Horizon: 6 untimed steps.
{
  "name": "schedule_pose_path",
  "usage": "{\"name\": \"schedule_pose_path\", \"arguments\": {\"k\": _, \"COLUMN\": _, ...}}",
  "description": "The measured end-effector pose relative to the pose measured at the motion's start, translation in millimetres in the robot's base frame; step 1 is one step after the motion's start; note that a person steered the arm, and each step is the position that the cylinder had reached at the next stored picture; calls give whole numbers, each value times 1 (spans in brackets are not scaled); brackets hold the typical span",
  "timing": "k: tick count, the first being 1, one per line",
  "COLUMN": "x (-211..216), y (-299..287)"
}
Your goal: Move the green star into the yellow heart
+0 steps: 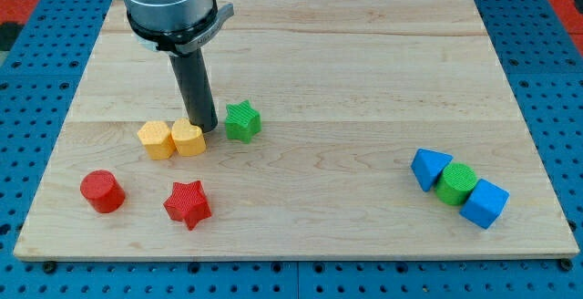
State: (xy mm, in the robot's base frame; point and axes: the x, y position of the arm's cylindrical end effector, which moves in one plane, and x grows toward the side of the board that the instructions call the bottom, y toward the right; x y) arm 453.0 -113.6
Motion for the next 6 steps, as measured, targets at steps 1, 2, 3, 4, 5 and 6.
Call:
{"name": "schedule_pose_path", "arguments": {"k": 1, "x": 8, "y": -41}}
{"name": "schedule_pose_path", "arguments": {"k": 2, "x": 8, "y": -79}}
{"name": "schedule_pose_path", "arguments": {"k": 3, "x": 15, "y": -102}}
{"name": "schedule_pose_path", "arguments": {"k": 4, "x": 6, "y": -99}}
{"name": "schedule_pose_path", "arguments": {"k": 5, "x": -49, "y": -66}}
{"name": "schedule_pose_path", "arguments": {"k": 6, "x": -70, "y": 35}}
